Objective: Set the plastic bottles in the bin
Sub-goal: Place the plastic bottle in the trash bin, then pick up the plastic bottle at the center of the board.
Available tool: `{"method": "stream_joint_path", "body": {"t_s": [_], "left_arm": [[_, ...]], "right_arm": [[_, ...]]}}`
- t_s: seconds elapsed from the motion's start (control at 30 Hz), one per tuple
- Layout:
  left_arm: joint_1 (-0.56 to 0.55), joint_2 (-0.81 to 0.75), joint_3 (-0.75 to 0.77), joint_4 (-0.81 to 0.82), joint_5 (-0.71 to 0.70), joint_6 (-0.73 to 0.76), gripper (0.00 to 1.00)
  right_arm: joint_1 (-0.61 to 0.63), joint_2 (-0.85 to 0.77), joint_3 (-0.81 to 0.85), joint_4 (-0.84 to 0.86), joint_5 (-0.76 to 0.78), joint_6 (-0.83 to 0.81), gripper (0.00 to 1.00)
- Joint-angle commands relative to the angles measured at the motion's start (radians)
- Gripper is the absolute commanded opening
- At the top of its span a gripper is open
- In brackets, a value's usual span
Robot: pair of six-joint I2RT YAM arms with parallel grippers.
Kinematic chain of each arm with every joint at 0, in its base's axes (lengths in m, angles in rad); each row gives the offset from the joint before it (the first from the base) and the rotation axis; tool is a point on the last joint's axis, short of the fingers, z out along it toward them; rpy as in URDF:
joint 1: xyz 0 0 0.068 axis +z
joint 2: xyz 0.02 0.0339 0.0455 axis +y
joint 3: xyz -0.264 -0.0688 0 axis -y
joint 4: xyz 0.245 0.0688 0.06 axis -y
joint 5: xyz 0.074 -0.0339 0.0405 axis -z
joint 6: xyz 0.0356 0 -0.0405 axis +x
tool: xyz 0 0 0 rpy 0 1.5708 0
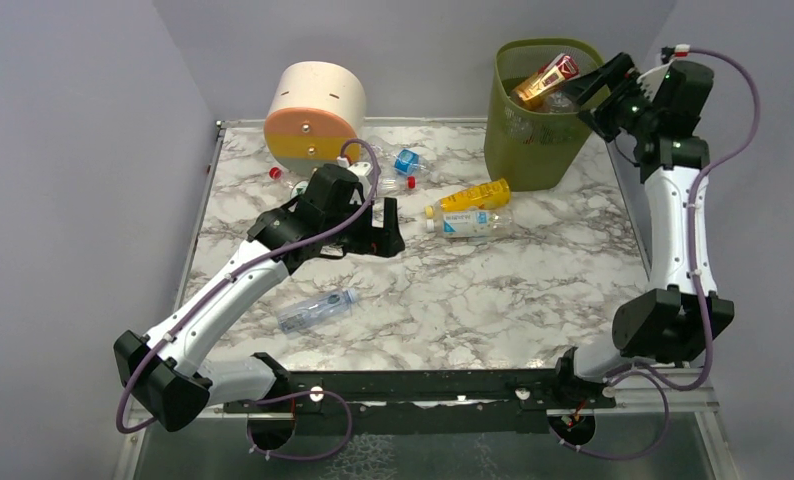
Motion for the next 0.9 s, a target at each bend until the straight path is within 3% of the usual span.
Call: {"method": "stream_joint_path", "body": {"t_s": [0.0, 0.27, 0.47, 0.87], "left_arm": [[0.004, -0.042, -0.028, -0.043, -0.045, -0.047, 0.99], [0.005, -0.072, -0.073, -0.047, -0.049, -0.081, 0.99], [0.005, -0.054, -0.067, -0.039, -0.041, -0.074, 0.98], [0.005, -0.085, -0.122, -0.030, -0.027, -0.077, 0.98]], "right_arm": [[0.075, -0.087, -0.154, 0.000, -0.008, -0.085, 1.00], [0.252, -0.206, -0.449, 0.033, 0.136, -0.136, 1.00], [0.262, -0.191, -0.620, 0.193, 0.188, -0.147, 1.00], [0.269, 0.045, -0.596, 0.347, 0.147, -0.182, 1.00]]}}
